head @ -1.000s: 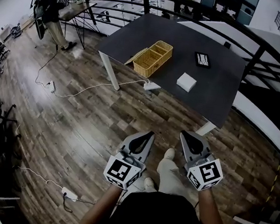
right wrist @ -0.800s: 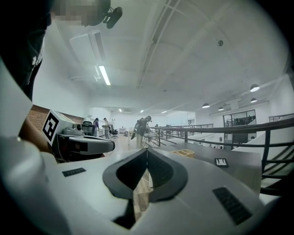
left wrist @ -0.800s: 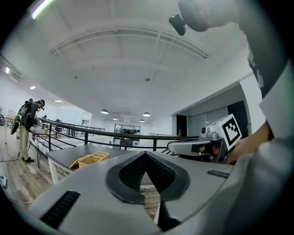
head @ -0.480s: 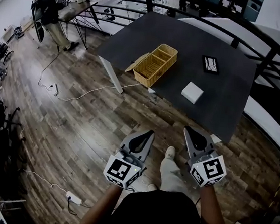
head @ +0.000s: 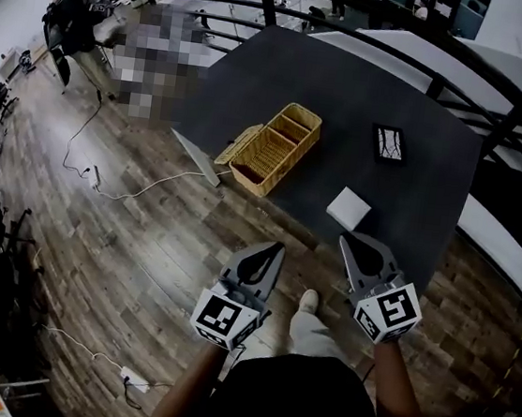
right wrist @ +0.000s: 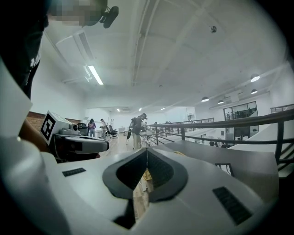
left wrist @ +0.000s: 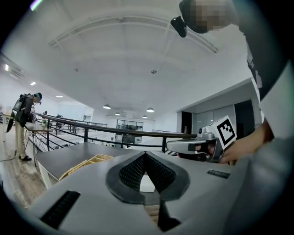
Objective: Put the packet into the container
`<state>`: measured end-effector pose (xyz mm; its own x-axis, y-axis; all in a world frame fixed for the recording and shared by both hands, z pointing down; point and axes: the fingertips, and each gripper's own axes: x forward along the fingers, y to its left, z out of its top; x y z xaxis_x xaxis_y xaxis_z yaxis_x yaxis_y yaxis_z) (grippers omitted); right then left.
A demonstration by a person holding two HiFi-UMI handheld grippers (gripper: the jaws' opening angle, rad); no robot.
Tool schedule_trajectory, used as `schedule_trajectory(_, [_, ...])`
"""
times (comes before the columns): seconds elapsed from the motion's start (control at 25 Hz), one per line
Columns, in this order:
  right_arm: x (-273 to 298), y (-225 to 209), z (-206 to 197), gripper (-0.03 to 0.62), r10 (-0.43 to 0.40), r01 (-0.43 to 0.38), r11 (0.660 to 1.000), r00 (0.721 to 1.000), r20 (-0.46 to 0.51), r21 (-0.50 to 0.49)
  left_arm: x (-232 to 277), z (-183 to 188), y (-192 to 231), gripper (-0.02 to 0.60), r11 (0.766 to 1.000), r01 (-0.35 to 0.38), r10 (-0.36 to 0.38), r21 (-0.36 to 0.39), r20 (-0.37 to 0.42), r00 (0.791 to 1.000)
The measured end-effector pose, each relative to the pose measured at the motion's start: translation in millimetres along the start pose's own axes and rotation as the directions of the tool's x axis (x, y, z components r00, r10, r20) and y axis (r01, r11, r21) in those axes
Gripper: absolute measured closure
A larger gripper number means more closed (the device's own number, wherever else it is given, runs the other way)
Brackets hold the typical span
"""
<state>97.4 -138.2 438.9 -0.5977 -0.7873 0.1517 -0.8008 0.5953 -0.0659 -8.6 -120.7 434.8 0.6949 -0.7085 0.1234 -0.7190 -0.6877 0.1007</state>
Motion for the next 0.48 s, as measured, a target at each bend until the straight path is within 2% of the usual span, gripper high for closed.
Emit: schedule_trajectory(0.48, [43.7,-65.1,26.4,0.589,0.052,-0.051,0.998,0.998,0.037,-0.046,72.4,26.4,32.2,0.575,0.999,-0.035,0.034,0.023,0.031,0.999])
